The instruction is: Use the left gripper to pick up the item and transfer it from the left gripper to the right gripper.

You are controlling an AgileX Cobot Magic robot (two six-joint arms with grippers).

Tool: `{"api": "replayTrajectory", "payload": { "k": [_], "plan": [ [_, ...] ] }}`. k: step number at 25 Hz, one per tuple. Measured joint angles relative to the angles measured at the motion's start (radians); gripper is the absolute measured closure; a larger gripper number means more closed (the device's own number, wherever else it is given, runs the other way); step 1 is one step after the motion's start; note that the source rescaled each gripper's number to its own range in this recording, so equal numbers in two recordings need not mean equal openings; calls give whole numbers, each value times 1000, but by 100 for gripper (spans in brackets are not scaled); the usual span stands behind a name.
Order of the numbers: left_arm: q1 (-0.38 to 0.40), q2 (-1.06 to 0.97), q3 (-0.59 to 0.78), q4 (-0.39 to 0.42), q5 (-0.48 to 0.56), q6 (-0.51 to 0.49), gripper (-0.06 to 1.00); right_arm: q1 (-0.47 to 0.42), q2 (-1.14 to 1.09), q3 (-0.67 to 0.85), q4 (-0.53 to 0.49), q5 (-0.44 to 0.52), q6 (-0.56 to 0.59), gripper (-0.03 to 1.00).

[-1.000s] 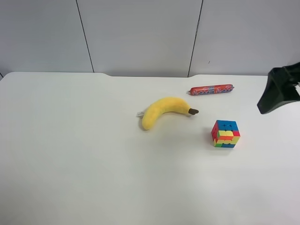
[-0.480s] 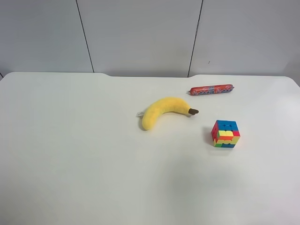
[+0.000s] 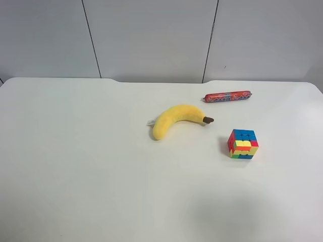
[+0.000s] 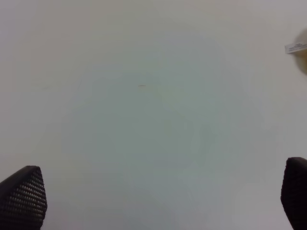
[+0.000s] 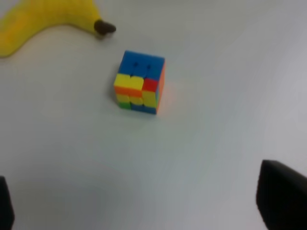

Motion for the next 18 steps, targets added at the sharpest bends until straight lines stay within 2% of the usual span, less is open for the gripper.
{"api": "replayTrajectory", "payload": {
  "k": [18],
  "plan": [
    [0,0,0,0,0,0,-3,0,-38,0,43,-3,0,-3]
  ]
}}
